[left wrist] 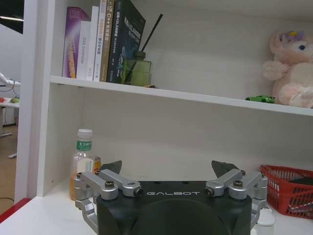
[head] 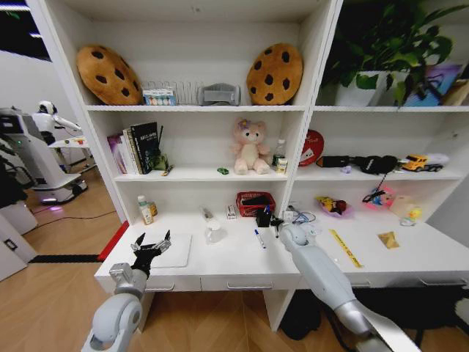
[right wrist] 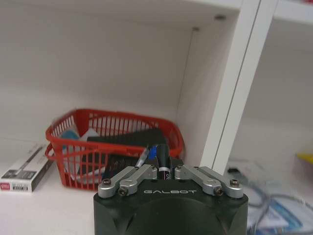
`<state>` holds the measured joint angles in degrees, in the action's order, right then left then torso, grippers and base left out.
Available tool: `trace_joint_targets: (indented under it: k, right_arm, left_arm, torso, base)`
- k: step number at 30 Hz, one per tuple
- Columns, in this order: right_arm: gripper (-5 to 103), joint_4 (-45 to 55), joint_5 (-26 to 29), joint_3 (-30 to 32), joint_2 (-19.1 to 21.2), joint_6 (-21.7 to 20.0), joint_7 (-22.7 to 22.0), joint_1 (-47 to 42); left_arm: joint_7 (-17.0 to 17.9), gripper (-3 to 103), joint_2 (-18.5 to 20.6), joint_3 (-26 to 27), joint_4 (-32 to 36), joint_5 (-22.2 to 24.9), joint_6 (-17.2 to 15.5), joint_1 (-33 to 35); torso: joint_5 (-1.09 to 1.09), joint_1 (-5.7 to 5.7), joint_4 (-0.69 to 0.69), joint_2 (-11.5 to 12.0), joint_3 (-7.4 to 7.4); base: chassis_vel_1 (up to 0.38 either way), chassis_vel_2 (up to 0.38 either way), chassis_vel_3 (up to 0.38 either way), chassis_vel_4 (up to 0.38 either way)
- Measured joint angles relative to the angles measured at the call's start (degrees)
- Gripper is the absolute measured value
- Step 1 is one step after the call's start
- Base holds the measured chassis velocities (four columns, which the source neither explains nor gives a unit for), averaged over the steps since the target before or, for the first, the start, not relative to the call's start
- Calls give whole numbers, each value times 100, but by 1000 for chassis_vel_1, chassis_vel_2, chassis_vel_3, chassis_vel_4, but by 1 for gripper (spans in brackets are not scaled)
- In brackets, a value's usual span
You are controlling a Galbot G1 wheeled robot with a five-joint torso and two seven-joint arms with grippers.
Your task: Organize the objects on the table.
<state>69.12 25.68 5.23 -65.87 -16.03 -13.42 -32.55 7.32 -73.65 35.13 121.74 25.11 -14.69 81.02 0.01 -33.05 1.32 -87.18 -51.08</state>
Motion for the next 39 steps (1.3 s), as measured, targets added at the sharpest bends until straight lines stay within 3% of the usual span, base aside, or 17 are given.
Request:
trace_joint_targets:
  k: [2, 4, 10, 39]
  right_arm:
    - [10, -1, -192, -3, -9, 222, 60, -9]
    - [10, -18, -753, -2, -53, 753, 152, -47]
    - [10, 100, -1325, 98, -124, 1351, 176, -106]
    - [10, 252, -1161, 321, -135, 1184, 170, -253]
  left_arm:
    - [0, 100, 0, 0, 0, 0, 0, 0]
    - [0, 100, 0, 0, 0, 0, 0, 0]
    - [0, 100, 0, 0, 0, 0, 0, 0]
    - [0, 100, 0, 0, 0, 0, 0, 0]
  torso:
    - [-2, 0, 0, -1, 0]
    - [0, 0, 0, 0, 0]
    - [-1, 0, 0, 0, 0]
    - [-1, 1, 0, 0, 0]
  base:
    - [0, 0, 0, 0]
    - [0, 0, 0, 0]
    - [0, 0, 0, 0]
    - [0, 0, 0, 0]
